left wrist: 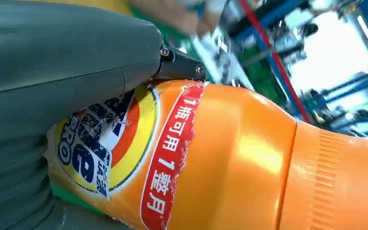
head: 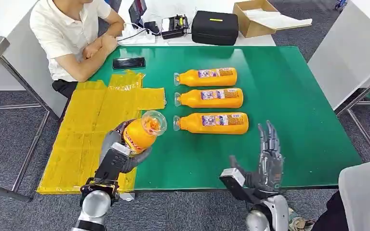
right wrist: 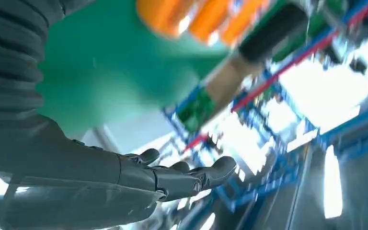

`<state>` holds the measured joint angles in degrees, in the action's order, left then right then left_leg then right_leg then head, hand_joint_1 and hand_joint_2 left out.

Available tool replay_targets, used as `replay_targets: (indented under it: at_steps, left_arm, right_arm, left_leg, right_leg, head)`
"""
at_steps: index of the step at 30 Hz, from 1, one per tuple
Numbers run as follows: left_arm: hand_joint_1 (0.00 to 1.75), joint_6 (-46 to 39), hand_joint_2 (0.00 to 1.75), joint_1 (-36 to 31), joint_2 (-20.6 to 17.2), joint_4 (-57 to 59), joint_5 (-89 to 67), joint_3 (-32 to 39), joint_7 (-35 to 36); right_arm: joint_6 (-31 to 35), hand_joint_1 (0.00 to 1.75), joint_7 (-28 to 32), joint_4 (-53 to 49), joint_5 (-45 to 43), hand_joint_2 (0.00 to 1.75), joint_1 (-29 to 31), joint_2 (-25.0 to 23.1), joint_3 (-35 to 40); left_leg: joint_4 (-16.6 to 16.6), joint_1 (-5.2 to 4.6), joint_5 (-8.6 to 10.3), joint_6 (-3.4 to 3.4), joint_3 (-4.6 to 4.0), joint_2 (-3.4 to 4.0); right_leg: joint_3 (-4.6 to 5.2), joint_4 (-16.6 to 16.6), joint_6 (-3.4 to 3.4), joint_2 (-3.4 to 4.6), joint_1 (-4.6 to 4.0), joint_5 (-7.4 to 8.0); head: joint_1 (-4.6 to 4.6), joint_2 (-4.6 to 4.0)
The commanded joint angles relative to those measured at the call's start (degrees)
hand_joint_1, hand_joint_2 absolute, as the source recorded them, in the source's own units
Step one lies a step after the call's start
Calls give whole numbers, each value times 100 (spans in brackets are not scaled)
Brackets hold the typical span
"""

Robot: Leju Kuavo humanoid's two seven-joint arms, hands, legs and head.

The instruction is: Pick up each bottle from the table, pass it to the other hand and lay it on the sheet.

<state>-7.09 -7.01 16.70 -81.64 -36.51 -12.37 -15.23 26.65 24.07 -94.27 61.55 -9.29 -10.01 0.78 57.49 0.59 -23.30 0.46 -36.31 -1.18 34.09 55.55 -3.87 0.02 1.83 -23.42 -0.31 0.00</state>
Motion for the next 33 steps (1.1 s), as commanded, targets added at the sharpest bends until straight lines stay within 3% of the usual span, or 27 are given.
replay_targets:
  at_steps: [1, 7, 12, 13, 14, 27, 33]
  left_arm:
    - [175, -662, 175, -814, -186, 1099, -2404, 306, 814]
    - [175, -860, 175, -1427, -271, 2368, -3481, 867, 1122]
    - [175, -749, 175, -1727, -452, 3043, -4064, 883, 1082]
    - [175, -723, 175, -1799, -444, 3264, -4068, 940, 1044]
    - [175, -696, 175, -1831, -444, 3354, -4069, 959, 1045]
    - [175, -736, 175, -1837, -446, 3405, -4128, 943, 1071]
    - [175, -639, 175, -2092, -470, 4106, -4473, 1022, 1260]
  right_arm:
    - [-243, 0, 154, -127, -75, 175, 172, -213, -509]
    - [-245, 0, 246, 365, -71, 175, 481, -34, -126]
    - [-277, 0, 298, 539, -219, 175, 639, 33, 30]
    - [-295, 0, 301, 630, -249, 175, 676, 49, 59]
    - [-308, 0, 311, 643, -268, 175, 670, 55, 69]
    - [-307, 0, 320, 684, -276, 175, 676, 56, 74]
    - [-286, 0, 372, 870, -355, 175, 738, 51, 87]
  left_leg:
    - [-2, 4, -7, -1, 24, 5]
    - [-10, 4, -3, 0, 32, 13]
    - [-8, 5, -1, 2, 29, 14]
    - [-4, 12, -17, 0, 61, 29]
    - [-10, 5, -1, 2, 31, 16]
    - [1, 8, -8, 2, 30, 19]
    - [-3, 6, -6, 3, 29, 15]
  right_leg:
    - [-26, -4, 20, -4, -8, -7]
    - [-35, -12, 19, 5, -6, 0]
    - [-32, -10, 20, 6, -7, -1]
    - [-64, -11, 41, 13, -19, -12]
    - [-33, -11, 18, 9, -8, 0]
    - [-34, -3, 24, 8, -12, -6]
    - [-33, -5, 21, 6, -9, -4]
  head:
    - [0, 0]
    - [0, 0]
    - [0, 0]
    - [0, 0]
    - [0, 0]
    - [0, 0]
    - [0, 0]
